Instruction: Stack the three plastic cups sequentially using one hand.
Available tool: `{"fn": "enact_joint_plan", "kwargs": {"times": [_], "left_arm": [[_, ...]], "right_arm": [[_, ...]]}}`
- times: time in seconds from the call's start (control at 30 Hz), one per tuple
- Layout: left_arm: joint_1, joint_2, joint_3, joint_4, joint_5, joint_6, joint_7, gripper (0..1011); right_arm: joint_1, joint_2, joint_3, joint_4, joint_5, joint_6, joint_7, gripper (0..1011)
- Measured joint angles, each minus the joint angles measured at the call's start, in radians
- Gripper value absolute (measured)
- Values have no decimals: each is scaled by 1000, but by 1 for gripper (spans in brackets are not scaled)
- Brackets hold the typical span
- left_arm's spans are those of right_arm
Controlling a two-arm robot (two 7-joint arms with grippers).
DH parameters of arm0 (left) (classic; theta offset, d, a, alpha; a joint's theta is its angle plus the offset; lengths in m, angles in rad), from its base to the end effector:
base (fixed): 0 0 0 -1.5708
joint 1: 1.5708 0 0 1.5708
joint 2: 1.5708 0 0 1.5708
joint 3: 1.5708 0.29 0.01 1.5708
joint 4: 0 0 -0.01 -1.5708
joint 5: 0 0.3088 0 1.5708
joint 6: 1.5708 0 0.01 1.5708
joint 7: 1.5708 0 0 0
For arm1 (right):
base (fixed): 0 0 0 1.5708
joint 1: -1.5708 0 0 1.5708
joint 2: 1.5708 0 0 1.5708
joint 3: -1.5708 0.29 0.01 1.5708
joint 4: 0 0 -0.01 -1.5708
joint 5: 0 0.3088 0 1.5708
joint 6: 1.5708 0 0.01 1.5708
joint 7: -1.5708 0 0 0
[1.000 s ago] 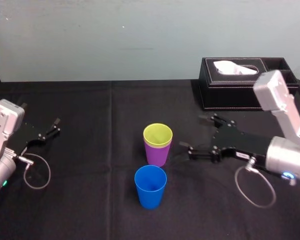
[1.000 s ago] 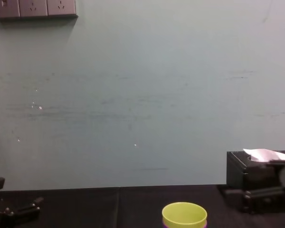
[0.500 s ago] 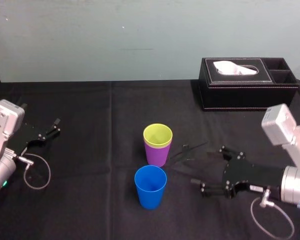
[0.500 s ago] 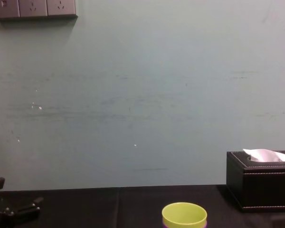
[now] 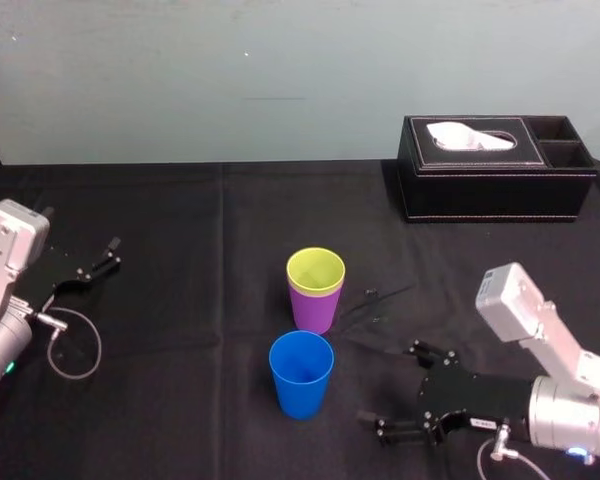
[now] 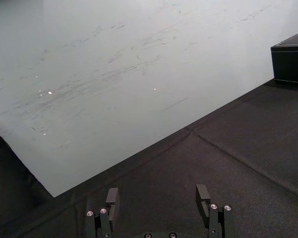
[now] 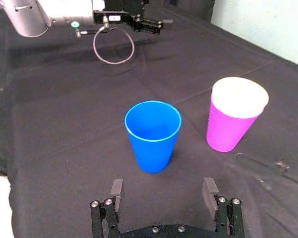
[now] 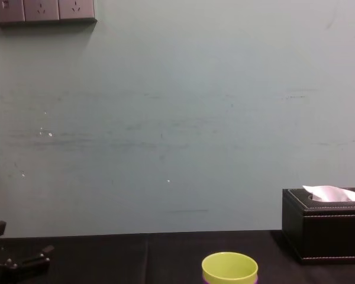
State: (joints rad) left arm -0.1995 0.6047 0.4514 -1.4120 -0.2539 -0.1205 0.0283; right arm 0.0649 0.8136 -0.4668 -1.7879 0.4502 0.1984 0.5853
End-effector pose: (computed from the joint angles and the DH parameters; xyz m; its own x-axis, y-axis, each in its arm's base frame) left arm 0.3581 0.0827 -0.3023 0.2923 0.8803 0.3738 -0.9553 0.2873 0.0703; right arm 0.3053 -0.0687 -0.2471 0.8741 -0.4793 0.0788 0.4665 0.7830 -0.4114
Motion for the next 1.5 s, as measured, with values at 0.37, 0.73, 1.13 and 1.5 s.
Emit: {"fn": "enact_joint_plan", "kwargs": {"times": [0.37, 0.73, 1.13, 1.5], "left_arm": [[0, 0, 0, 0, 0, 0, 0, 1010], [0, 0, 0, 0, 0, 0, 0, 1010], [0, 0, 0, 0, 0, 0, 0, 1010], [0, 0, 0, 0, 0, 0, 0, 1010]], "right_arm": [[13, -41, -26, 26, -23, 1, 1, 1004], [35, -71, -47, 37, -33, 13, 5, 1004], [57, -101, -68, 50, -37, 24, 6, 1004], [82, -133, -89, 78, -41, 34, 4, 1004]]}}
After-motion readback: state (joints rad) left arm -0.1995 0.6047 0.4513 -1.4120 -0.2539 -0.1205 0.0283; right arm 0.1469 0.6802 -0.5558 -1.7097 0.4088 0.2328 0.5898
